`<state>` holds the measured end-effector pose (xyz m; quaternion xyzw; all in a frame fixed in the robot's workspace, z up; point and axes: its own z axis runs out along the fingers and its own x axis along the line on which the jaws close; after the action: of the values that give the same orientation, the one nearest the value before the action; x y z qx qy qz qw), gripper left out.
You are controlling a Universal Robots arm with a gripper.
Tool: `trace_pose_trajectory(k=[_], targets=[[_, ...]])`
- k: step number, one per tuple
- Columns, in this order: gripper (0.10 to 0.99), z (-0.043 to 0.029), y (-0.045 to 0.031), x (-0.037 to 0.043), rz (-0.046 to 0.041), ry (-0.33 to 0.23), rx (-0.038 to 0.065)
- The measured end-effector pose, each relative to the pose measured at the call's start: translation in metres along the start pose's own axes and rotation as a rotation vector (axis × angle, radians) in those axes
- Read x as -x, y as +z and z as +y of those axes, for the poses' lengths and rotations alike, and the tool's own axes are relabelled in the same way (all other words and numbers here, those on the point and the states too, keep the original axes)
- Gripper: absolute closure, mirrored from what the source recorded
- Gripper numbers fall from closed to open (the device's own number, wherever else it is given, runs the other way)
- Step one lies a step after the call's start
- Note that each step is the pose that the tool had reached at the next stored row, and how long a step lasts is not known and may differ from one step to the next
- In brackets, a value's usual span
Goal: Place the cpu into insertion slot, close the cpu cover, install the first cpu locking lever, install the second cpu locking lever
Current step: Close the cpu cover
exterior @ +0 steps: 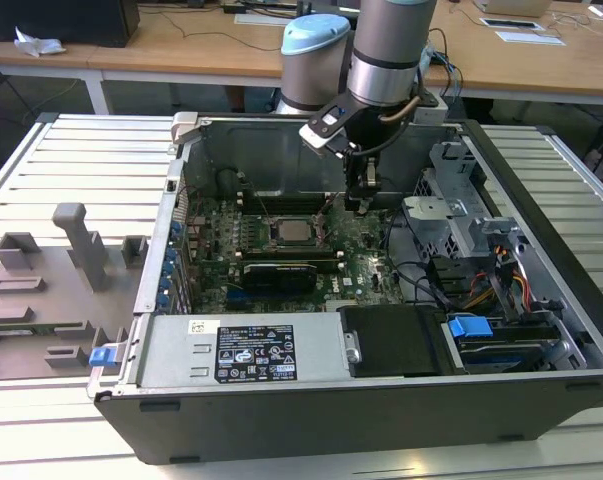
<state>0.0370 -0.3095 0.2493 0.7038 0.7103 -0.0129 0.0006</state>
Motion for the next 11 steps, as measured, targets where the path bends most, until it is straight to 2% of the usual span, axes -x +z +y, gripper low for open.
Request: trace_pose_trajectory(k=[5,8,11], targets=[[0.98,-0.0045,0.0002,0.0,0.0,0.0,0.0],[0.98,-0.0107,0.0003,-0.0001,-0.0001,0.0,0.0],[0.98,-0.0127,0.0004,-0.0001,0.0001,0.0,0.0]])
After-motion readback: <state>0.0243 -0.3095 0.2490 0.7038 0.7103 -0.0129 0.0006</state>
